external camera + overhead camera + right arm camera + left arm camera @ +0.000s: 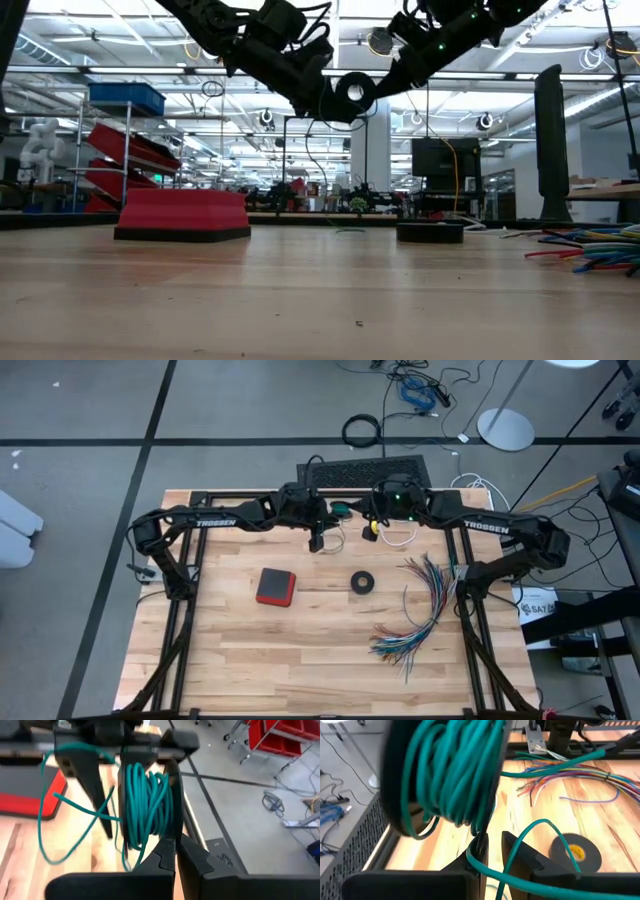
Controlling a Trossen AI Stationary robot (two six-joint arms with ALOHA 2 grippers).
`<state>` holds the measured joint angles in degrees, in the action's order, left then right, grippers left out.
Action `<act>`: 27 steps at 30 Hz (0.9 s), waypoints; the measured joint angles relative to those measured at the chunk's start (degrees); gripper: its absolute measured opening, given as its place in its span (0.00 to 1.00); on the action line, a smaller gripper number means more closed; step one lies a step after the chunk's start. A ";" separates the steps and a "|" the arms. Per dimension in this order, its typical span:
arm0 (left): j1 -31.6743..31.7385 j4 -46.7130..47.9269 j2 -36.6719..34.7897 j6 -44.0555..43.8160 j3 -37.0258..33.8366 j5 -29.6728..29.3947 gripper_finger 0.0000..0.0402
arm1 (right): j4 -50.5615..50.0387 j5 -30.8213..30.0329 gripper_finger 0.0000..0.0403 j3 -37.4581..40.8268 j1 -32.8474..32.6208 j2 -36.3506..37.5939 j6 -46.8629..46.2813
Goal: Coiling cords
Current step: Coil the green wire cable on the spool
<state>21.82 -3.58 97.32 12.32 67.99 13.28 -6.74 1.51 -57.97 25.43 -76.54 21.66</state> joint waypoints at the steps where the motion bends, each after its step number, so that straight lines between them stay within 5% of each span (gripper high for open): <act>1: 0.00 0.50 0.00 0.00 0.00 0.00 0.15 | -0.07 0.06 0.00 0.41 -0.04 -0.02 -0.13; 15: 1.66 1.83 5.91 -3.06 -1.77 0.52 0.15 | 10.73 -1.27 0.00 15.24 -0.11 -0.22 -3.10; 27: 2.26 -0.38 12.14 -4.09 -1.75 1.68 0.15 | 10.18 -1.61 0.00 17.57 -0.08 -4.18 -3.61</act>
<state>24.09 -3.96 109.46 8.23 66.24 14.96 3.44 -0.11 -40.40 25.34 -80.72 18.05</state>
